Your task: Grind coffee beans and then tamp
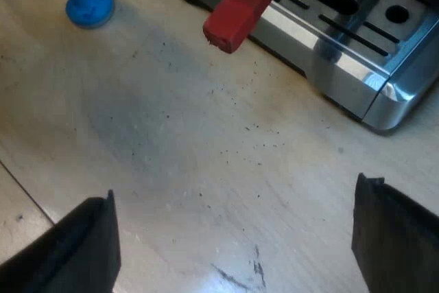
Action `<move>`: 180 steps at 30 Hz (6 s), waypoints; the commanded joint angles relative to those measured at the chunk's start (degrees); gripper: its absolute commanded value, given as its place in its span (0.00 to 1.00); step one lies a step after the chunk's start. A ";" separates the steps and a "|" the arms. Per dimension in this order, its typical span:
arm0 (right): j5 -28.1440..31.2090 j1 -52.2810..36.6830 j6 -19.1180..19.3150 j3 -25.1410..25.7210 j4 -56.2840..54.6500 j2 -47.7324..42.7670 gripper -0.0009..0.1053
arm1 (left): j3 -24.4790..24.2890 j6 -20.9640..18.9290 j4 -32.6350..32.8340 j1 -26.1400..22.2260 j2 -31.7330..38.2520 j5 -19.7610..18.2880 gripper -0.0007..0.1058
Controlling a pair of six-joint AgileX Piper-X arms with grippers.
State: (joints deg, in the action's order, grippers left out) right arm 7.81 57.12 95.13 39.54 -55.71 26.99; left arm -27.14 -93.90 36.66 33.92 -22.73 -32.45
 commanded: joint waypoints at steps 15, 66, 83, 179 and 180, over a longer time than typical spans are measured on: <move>32.64 25.56 -14.96 -12.28 22.13 2.74 0.68 | 6.34 0.36 -5.03 0.21 0.12 -2.18 0.76; 44.18 18.39 -17.97 -16.36 63.51 40.55 0.20 | 7.39 0.25 -6.12 0.21 0.12 -2.18 0.76; 45.78 13.46 -15.17 -16.36 66.15 40.60 0.20 | 7.39 -0.09 -5.93 0.21 0.12 -2.18 0.76; 17.43 3.53 -26.78 10.97 23.08 52.77 0.02 | 7.39 -0.09 -11.58 0.21 0.12 -0.55 0.76; 16.98 3.53 -26.78 10.97 22.81 52.63 0.01 | 7.39 -0.09 -11.43 0.21 0.12 -0.55 0.76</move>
State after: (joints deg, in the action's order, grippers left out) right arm 27.24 60.63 67.13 49.94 -33.35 80.09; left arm -19.52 -93.90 26.07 33.92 -22.73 -32.96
